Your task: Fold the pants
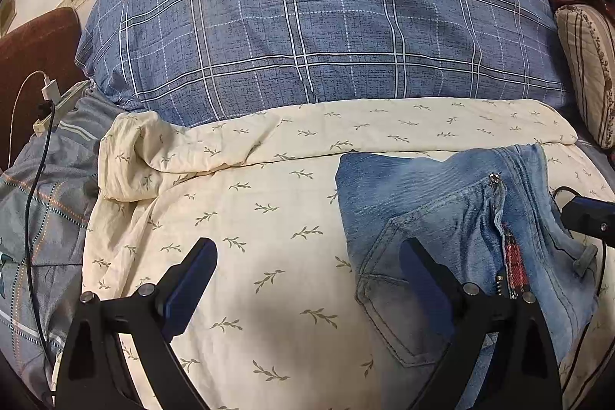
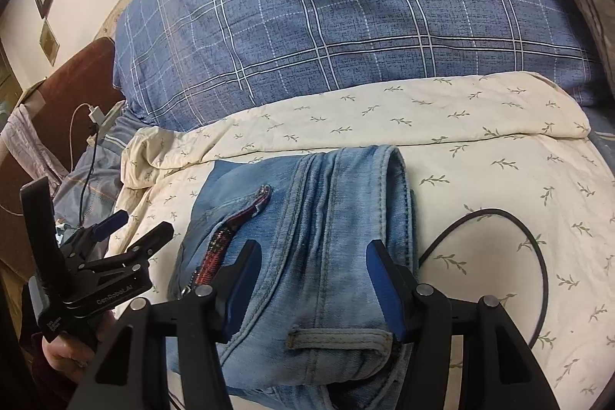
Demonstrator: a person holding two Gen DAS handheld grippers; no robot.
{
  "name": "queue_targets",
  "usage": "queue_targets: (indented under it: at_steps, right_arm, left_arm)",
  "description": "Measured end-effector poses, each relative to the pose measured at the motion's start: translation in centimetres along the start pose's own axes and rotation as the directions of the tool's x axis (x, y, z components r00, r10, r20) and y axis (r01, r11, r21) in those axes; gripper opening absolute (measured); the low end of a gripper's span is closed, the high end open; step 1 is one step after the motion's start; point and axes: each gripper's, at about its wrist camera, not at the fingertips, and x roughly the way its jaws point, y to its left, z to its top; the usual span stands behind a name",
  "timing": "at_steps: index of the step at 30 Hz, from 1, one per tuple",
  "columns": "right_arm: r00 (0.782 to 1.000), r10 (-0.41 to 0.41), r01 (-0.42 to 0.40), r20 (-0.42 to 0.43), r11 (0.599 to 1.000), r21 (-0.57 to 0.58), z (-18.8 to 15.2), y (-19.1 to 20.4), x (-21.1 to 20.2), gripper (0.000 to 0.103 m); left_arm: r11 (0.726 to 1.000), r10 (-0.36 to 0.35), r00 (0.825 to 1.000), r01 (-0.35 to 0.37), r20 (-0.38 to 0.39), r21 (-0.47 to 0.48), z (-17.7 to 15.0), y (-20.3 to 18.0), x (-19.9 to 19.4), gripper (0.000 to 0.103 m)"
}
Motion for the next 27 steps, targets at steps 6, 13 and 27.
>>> queue_targets:
  at_steps: [6, 13, 27]
  right_arm:
    - [1.000, -0.010, 0.010, 0.001, 1.000, 0.016, 0.0, -0.8, -0.2, 0.061]
    - [1.000, -0.008, 0.008, 0.001, 1.000, 0.015, -0.1, -0.9, -0.2, 0.061]
    - [1.000, 0.011, -0.011, 0.012, 1.000, 0.006, 0.1, 0.3, 0.6, 0.061]
  left_arm:
    - [1.000, 0.001, 1.000, -0.001, -0.002, 0.007, 0.0, -0.2, 0.0, 0.096]
    - [1.000, 0.005, 1.000, -0.005, -0.002, 0.003, 0.1, -0.1, 0.0, 0.096]
    - [0.996, 0.065, 0.998, -0.063, 0.022, -0.069, 0.0, 3.6, -0.8, 0.096]
